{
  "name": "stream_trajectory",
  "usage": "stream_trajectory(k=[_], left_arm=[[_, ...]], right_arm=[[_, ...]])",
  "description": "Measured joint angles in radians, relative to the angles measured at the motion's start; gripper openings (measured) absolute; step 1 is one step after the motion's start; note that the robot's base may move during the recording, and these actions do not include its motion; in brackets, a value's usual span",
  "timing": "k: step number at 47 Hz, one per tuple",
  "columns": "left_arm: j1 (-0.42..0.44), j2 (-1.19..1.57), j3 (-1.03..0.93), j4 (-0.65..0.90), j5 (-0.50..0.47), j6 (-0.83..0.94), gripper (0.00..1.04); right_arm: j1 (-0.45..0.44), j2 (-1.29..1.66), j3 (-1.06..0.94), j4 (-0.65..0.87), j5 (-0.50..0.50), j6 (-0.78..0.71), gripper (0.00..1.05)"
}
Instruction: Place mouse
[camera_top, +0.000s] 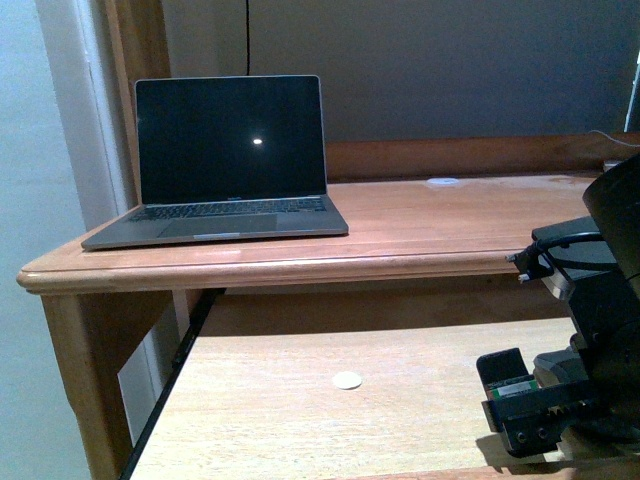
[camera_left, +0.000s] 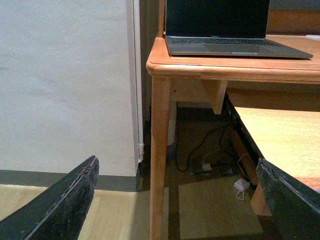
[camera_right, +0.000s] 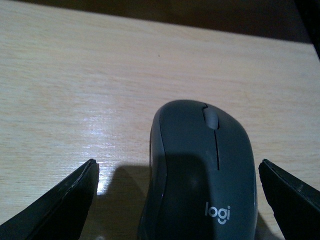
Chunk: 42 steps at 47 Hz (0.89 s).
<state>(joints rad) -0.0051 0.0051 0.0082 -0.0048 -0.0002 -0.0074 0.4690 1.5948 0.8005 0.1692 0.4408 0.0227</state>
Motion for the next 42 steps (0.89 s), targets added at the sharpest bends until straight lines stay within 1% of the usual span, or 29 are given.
stream_trajectory(k=[10, 19, 23, 27, 34, 38, 42], left_arm=[[0.0, 0.0, 0.0, 0.0, 0.0, 0.0, 0.97], [0.0, 0.0, 0.0, 0.0, 0.0, 0.0, 0.97], [0.0, 0.0, 0.0, 0.0, 0.0, 0.0, 0.97], [0.0, 0.0, 0.0, 0.0, 0.0, 0.0, 0.97], [0.0, 0.0, 0.0, 0.0, 0.0, 0.0, 0.97], [0.0, 0.0, 0.0, 0.0, 0.0, 0.0, 0.97], [0.0, 0.0, 0.0, 0.0, 0.0, 0.0, 0.97]], right_arm=[[-0.037, 0.031, 0.055, -0.087, -0.043, 0.076, 0.96], [-0.061, 0.029, 0.052, -0.081, -0.056, 0.094, 0.62], [-0.063, 0.011, 0.041, -0.076, -0.056, 0.094, 0.56], [-0.062, -0.04, 0.025, -0.058, -0.053, 0.09, 0.55], [-0.044, -0.184, 0.05, -0.104, -0.072, 0.092, 0.55], [-0.017, -0.206, 0.145, -0.14, -0.067, 0.094, 0.55], [0.021, -0.151, 0.263, -0.169, -0.055, 0.094, 0.55]])
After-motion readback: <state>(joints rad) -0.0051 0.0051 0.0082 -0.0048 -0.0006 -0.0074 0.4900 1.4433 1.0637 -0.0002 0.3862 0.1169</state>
